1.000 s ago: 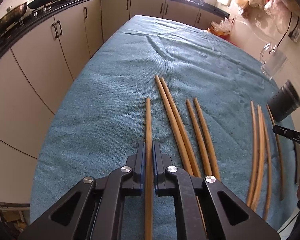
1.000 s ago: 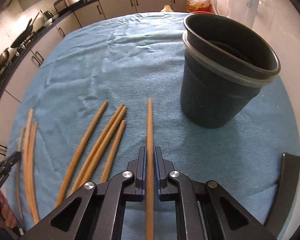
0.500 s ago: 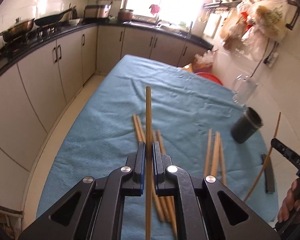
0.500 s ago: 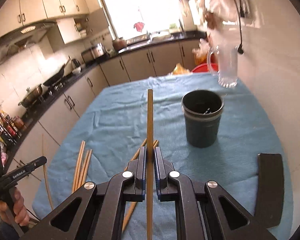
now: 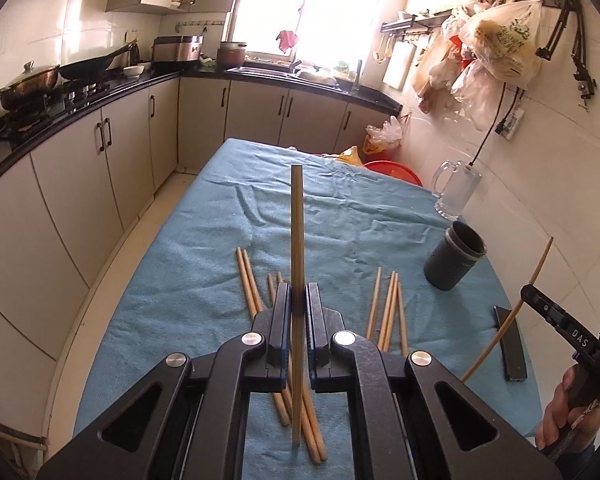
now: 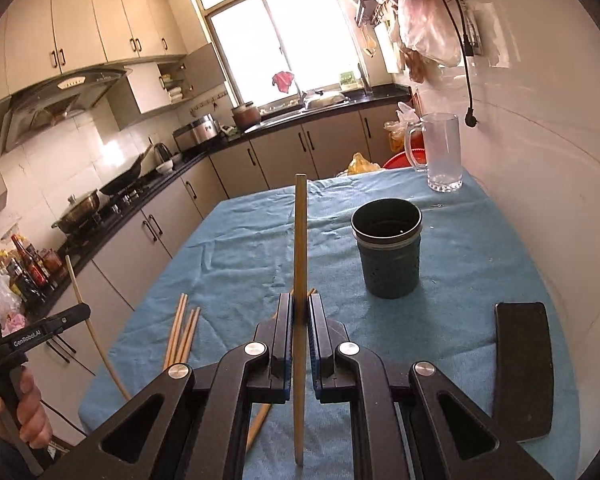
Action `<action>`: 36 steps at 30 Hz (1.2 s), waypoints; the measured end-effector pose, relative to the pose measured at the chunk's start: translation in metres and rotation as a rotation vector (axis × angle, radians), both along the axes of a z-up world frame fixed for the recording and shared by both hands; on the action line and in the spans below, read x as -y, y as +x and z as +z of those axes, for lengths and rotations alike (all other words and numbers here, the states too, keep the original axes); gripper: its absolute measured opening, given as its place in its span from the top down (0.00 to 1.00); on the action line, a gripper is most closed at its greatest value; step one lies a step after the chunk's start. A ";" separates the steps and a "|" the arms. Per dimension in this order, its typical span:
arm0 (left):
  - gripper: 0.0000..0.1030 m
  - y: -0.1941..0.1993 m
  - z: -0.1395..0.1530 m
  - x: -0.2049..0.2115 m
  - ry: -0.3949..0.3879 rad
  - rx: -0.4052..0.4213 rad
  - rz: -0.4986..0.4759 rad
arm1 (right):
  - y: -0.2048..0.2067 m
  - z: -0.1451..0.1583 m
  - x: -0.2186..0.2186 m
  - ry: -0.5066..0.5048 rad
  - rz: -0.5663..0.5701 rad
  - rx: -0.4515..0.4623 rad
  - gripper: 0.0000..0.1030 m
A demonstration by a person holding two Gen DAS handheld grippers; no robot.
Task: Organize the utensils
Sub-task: 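Lift the chopsticks upright with both grippers and carry them over the grey cup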
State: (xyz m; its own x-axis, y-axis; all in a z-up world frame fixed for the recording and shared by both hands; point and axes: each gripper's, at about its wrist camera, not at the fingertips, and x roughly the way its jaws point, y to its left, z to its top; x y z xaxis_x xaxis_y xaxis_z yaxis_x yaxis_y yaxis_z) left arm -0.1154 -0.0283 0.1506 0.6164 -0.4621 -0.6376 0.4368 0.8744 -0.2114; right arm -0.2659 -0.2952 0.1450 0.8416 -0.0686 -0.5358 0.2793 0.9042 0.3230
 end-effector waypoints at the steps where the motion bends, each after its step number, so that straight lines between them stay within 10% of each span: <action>1: 0.94 -0.002 0.003 0.001 -0.001 0.005 -0.006 | -0.002 0.002 0.000 -0.001 -0.002 0.007 0.92; 36: 0.94 0.009 0.114 0.172 -0.070 0.129 -0.252 | -0.014 0.091 0.100 0.005 -0.178 0.223 0.92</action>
State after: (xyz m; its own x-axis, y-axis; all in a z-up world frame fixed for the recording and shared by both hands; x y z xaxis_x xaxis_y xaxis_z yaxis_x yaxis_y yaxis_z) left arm -0.1063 -0.2000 0.2644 0.5504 -0.6513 -0.5225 0.6660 0.7198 -0.1957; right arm -0.2801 -0.3955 0.2359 0.9137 -0.2237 -0.3391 0.3550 0.8457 0.3985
